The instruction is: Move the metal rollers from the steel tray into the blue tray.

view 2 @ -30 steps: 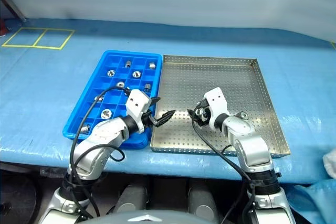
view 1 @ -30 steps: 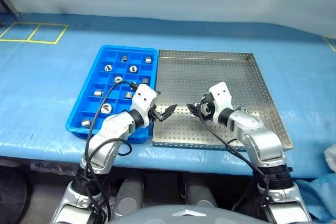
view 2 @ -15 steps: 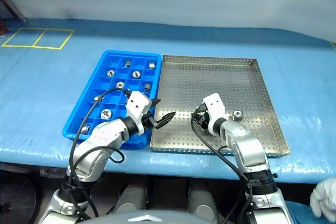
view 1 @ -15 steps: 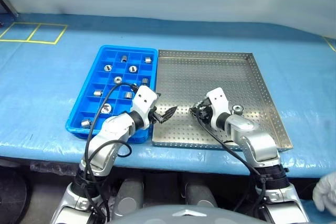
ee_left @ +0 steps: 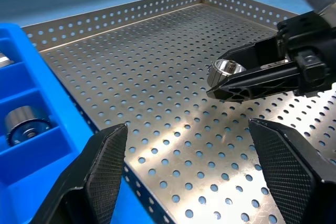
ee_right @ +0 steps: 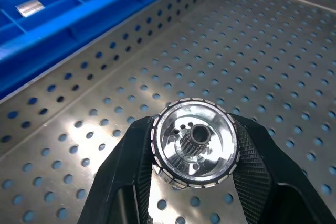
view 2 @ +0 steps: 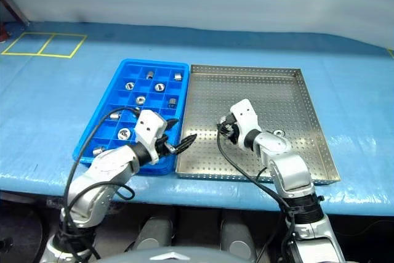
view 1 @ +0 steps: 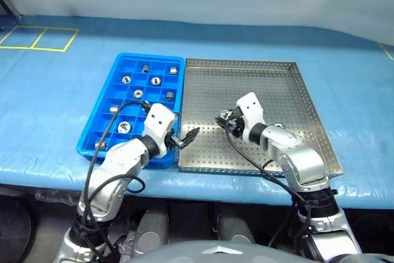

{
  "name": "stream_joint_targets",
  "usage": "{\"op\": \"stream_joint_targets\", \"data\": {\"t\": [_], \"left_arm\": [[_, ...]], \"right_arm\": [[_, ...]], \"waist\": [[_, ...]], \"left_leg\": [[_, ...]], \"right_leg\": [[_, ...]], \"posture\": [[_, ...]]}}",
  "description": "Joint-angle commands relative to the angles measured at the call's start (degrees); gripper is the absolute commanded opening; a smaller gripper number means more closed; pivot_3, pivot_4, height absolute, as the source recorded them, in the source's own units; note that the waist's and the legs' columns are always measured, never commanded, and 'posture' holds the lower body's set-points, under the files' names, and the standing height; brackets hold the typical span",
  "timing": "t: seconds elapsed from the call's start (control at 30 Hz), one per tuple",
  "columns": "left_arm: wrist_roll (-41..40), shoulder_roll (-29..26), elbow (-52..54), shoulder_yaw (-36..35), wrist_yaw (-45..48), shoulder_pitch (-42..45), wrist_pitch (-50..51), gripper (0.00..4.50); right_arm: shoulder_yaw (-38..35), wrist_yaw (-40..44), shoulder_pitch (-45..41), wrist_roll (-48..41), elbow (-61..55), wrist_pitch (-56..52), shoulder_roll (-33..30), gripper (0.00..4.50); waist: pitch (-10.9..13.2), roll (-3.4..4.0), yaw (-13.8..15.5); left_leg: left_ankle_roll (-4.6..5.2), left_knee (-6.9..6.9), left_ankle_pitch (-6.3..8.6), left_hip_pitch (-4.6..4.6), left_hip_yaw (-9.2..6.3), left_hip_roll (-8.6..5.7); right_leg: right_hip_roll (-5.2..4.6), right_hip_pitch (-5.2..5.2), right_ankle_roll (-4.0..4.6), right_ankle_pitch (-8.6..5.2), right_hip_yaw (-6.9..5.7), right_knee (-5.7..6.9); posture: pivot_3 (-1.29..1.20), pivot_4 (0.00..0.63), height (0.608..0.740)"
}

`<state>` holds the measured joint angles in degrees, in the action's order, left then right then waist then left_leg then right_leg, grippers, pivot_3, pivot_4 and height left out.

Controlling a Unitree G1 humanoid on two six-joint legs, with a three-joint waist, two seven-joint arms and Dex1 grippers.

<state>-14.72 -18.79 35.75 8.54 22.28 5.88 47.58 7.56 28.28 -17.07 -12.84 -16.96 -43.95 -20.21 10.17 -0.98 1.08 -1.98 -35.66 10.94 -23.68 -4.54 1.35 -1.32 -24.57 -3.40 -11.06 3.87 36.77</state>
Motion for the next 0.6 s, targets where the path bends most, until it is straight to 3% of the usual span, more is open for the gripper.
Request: {"op": "stream_joint_targets", "data": {"t": [0.03,0.3,0.6], "left_arm": [[-0.42,-2.13,8.93,-4.12,-3.23,-1.48,7.46,4.01],[-0.13,-4.66,20.64,-10.97,-7.50,-8.76,19.51,4.01],[0.06,-5.96,24.25,-15.38,-9.26,-16.75,22.36,4.01]], "right_arm": [[3.68,3.45,-2.49,-1.90,-4.81,1.56,0.54,1.76],[12.08,6.68,-7.63,-1.56,0.47,4.01,6.18,1.76],[14.41,8.07,-12.81,-0.41,11.23,9.09,12.29,1.76]], "waist": [[0.00,0.00,0.13],[0.01,-0.02,1.76],[0.01,-0.02,4.93]], "left_leg": [[0.00,0.00,0.00,0.01,-0.01,0.01],[-0.01,0.02,0.00,0.00,-0.07,0.01],[-0.03,0.06,0.01,-0.01,-0.10,0.03]], "right_leg": [[0.01,0.00,0.01,-0.01,-0.01,0.00],[0.01,0.01,0.03,-0.02,-0.07,-0.02],[0.00,-0.05,0.09,-0.05,-0.15,-0.01]], "posture": [[0.28,0.150,0.740],[0.36,0.150,0.740],[0.44,0.150,0.740]]}}
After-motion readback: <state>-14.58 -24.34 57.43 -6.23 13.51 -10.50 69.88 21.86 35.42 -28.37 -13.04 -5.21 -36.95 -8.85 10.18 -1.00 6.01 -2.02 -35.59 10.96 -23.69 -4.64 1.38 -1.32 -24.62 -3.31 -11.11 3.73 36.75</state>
